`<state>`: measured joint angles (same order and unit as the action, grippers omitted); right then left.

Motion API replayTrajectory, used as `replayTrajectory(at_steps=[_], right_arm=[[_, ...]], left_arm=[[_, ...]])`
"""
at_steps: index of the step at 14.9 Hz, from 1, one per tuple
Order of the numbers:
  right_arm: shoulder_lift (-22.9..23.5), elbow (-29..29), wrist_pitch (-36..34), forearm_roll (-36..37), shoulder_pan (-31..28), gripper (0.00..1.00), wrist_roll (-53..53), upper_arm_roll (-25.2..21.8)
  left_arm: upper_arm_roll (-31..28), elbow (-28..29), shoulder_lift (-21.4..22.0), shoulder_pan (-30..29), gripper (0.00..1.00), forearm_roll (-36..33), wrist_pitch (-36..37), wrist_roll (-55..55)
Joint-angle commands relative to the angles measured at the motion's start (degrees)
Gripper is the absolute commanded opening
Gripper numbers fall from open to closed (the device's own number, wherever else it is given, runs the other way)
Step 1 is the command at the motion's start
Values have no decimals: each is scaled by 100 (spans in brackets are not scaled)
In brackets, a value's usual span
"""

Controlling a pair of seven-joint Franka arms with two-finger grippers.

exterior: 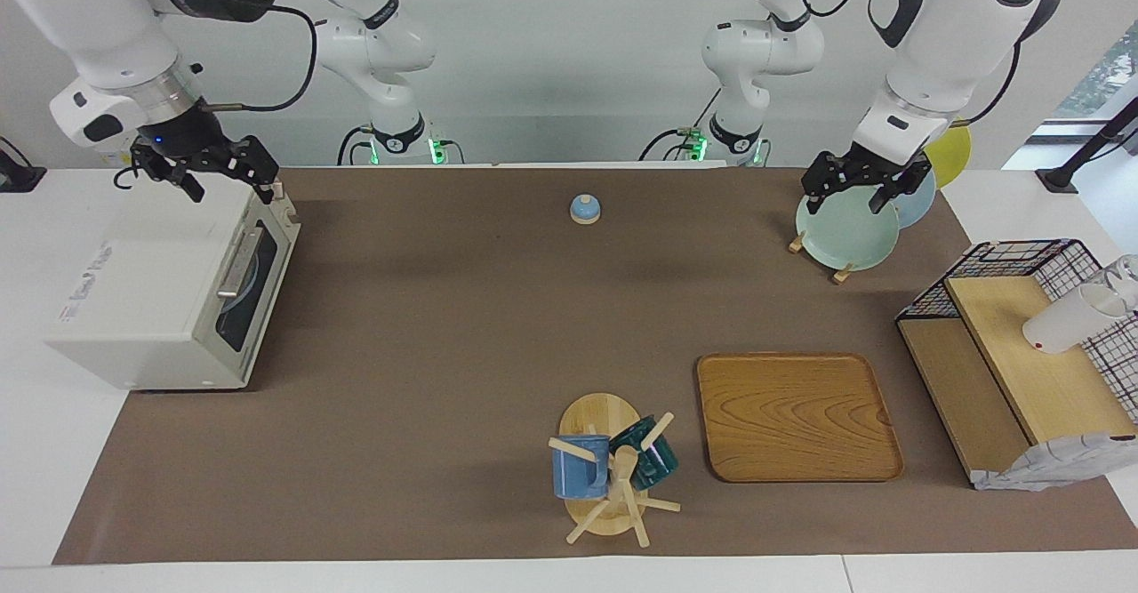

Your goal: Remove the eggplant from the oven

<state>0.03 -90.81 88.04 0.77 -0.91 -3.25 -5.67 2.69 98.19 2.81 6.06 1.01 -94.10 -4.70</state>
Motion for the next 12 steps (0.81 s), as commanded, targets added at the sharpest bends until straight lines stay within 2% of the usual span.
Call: replayTrajectory(at_steps=[1,8,9,10,11,12], right_arm=[[24,63,37,29,-67,100,-168,66],[-73,-104,142,-24,-59,100,-168,66],[-73,-121,291,-6,-50,51,-142,66],[-99,-235,371,11,-58,18,-133,66],[-212,-471,554,3,-67,5,-150,66],[-361,-838,791,3,-59,0,-176,66]], left_arm=[[3,-55,18,-26,100,-14,112,30],[3,-55,27,-26,100,-14,120,22],[3,-55,27,-26,100,-14,112,30],[12,-55,18,-26,100,-14,112,22],[12,-55,26,-26,100,-14,120,30],[3,-55,27,-26,100,-14,112,30]])
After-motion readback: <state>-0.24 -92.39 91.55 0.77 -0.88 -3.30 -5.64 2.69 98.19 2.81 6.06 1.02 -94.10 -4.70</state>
